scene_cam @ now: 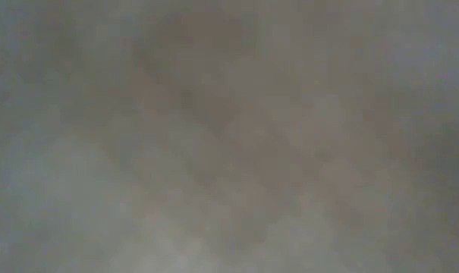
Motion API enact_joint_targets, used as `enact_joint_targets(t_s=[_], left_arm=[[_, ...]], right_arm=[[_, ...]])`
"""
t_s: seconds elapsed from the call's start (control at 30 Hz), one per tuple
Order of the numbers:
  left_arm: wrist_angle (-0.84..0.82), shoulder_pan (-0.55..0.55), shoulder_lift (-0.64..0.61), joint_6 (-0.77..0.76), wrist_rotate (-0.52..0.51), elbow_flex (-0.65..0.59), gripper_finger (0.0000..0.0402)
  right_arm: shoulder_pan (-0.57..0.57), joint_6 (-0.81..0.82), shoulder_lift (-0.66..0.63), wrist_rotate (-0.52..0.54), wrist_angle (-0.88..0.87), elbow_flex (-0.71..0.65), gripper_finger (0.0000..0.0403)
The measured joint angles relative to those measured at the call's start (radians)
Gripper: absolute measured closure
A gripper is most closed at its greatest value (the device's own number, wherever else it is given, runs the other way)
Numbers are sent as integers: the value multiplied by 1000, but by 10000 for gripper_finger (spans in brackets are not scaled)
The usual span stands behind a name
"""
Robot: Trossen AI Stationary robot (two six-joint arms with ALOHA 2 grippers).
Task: Fold laundry
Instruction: Fold the white polo
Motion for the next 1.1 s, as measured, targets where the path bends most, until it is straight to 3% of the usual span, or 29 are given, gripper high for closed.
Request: enact_joint_targets(t_s=[0.17, 0.33, 0.53, 0.63, 0.73, 0.83, 0.97, 1.1], left_arm=[[87, 0, 68, 2, -12, 0, 164], [114, 46, 91, 90, -159, -1, 164], [246, 196, 91, 128, 6, -7, 164], [379, 259, 110, 123, 25, -23, 164], [385, 304, 122, 90, 23, -26, 164], [366, 330, 120, 29, 6, -25, 164], [336, 327, 118, -17, -135, -25, 164], [265, 326, 118, -92, -153, -26, 164]], right_arm=[[-98, 0, -92, 14, 79, -207, 175], [-234, -18, -205, 7, 408, -502, 178], [-436, -29, -320, 50, 736, -784, 179], [-529, -46, -348, 74, 784, -838, 179], [-619, -74, -350, 69, 802, -851, 182], [-708, -93, -333, 7, 934, -852, 187], [-805, -58, -291, -93, 1131, -845, 188], [-875, -43, -255, -172, 1166, -816, 187]])
